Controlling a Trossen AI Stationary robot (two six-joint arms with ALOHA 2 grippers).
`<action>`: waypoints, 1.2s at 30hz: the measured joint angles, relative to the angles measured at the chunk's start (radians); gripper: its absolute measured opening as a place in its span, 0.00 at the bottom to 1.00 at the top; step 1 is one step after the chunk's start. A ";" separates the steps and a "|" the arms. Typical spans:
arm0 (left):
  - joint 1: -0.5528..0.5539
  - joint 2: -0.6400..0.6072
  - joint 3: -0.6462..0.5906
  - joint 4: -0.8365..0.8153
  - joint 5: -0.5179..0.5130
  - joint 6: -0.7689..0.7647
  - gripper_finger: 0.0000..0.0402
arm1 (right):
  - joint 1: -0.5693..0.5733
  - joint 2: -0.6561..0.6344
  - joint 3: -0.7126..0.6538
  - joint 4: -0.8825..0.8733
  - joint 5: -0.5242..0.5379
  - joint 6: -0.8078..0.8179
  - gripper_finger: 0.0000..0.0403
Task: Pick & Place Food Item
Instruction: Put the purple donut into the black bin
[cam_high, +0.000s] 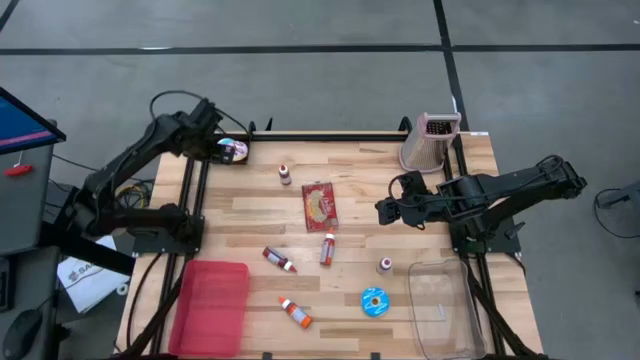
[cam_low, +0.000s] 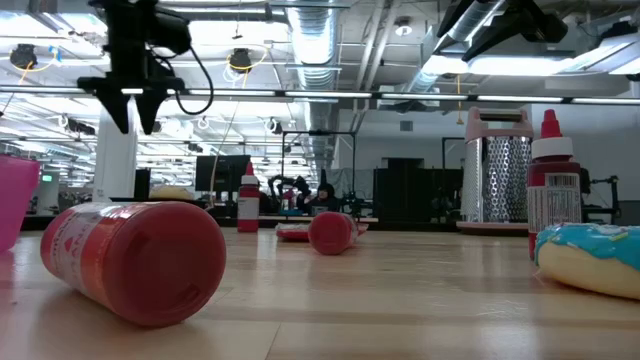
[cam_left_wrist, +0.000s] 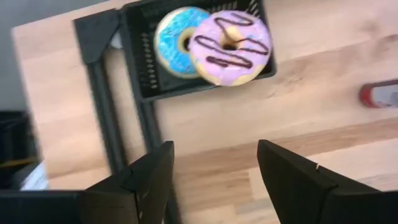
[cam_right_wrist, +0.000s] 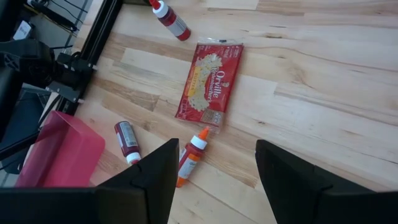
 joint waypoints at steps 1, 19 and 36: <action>-0.002 0.024 0.019 -0.015 -0.006 -0.026 0.57 | 0.000 0.000 0.000 0.000 0.000 0.000 0.51; 0.089 0.277 0.049 0.238 0.238 -0.408 0.56 | 0.000 -0.005 0.000 0.004 0.006 -0.009 0.51; 0.159 0.313 0.091 0.194 0.212 -0.410 0.39 | -0.003 -0.134 0.000 -0.041 0.074 -0.011 0.51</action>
